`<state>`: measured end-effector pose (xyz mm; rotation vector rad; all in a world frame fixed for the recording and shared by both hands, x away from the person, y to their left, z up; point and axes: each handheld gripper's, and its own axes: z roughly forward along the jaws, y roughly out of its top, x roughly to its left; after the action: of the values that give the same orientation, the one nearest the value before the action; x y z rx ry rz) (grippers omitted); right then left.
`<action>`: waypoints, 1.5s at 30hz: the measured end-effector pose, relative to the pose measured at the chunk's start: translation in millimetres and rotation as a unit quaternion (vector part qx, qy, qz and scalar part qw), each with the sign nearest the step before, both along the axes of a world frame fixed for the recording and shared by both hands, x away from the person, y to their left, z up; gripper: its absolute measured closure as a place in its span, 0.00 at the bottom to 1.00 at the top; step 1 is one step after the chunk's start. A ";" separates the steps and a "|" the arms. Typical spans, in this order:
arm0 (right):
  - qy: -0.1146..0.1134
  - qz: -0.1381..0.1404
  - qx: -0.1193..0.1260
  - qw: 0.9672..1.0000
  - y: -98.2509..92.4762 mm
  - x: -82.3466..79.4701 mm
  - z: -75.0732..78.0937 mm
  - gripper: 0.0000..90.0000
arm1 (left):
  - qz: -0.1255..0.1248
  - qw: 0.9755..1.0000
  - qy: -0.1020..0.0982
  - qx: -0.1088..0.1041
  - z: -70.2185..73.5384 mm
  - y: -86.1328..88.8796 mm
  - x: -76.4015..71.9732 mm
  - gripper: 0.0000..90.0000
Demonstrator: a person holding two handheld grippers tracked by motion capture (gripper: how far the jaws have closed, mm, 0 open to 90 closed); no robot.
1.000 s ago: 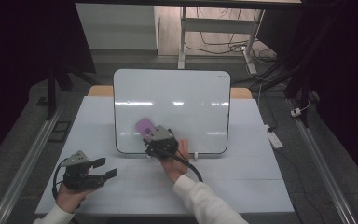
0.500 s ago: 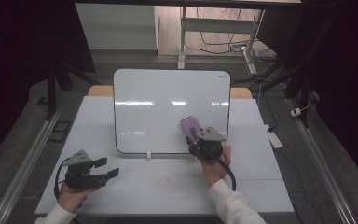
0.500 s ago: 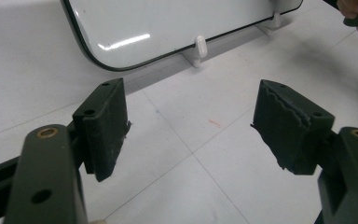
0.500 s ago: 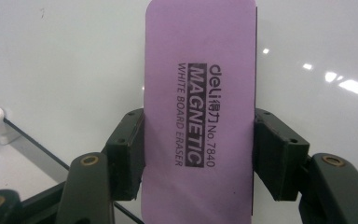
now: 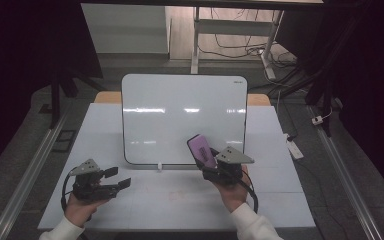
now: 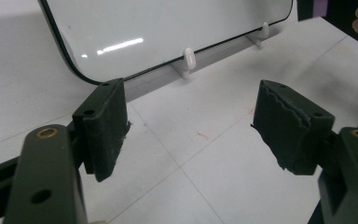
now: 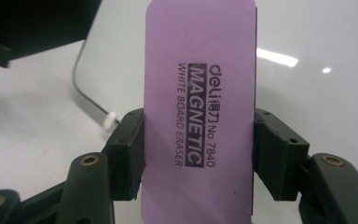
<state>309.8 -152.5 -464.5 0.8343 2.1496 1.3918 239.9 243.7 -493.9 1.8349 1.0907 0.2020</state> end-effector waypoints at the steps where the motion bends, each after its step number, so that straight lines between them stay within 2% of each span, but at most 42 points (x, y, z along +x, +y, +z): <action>1: 0.005 0.003 0.005 1.000 -1.8 -1.2 -0.4 0.45 | 0.000 1.000 -0.001 0.000 0.6 -0.3 0.0 0.30; 6: 0.022 0.024 0.025 0.999 -4.4 -4.4 -5.6 0.45 | -0.002 1.000 -0.006 -0.001 4.0 -4.3 0.8 0.30; 10: 0.021 0.034 0.021 0.999 2.0 -5.4 -7.9 0.45 | -0.007 1.000 -0.014 -0.006 11.0 -9.9 3.5 0.30; 18: 0.017 0.041 0.032 0.999 6.0 -7.9 -7.0 0.45 | -0.028 0.999 -0.027 -0.005 24.0 -28.1 9.6 0.30; 23: 0.020 0.043 0.039 0.998 7.1 -7.8 -7.7 0.45 | -0.034 0.999 -0.026 -0.009 29.1 -39.7 17.5 0.30; 30: 0.013 0.051 0.037 0.998 13.1 -10.3 -8.2 0.45 | -0.044 0.998 -0.031 -0.020 38.3 -53.7 27.5 0.30; 45: 0.009 0.057 0.033 0.998 31.8 -10.7 -15.8 0.45 | -0.065 0.997 -0.023 -0.034 42.5 -83.0 44.4 0.30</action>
<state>299.1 -120.7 -480.3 0.7601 2.2060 1.5236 284.3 160.7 -451.4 1.8243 0.9324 0.1289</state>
